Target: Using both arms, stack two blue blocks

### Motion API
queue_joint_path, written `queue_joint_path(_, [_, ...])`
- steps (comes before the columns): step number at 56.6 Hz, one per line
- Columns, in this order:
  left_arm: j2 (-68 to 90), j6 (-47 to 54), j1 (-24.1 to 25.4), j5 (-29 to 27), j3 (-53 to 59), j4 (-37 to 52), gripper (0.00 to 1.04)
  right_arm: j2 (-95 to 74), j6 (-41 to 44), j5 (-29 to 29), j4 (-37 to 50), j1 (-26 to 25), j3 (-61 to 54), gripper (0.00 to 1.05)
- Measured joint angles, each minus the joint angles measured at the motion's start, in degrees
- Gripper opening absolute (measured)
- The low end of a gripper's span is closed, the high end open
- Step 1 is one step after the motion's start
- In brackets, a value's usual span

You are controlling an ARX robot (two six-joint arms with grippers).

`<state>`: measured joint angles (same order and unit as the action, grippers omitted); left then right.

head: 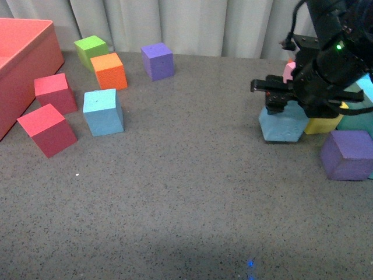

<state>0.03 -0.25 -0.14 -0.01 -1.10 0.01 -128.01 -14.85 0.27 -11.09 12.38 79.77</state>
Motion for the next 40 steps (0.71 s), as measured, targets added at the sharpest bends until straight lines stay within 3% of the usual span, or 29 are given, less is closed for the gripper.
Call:
queue_joint_path(20, [0.0,0.0,0.0,0.0,0.0,0.0,0.98,-5.6,-3.9,-0.6,-4.8,8.3,12.1,0.47])
queue_joint_path(40, [0.0,0.0,0.0,0.0,0.0,0.0,0.98,-11.5,-6.3,-1.1,-9.6,11.4,20.9,0.47])
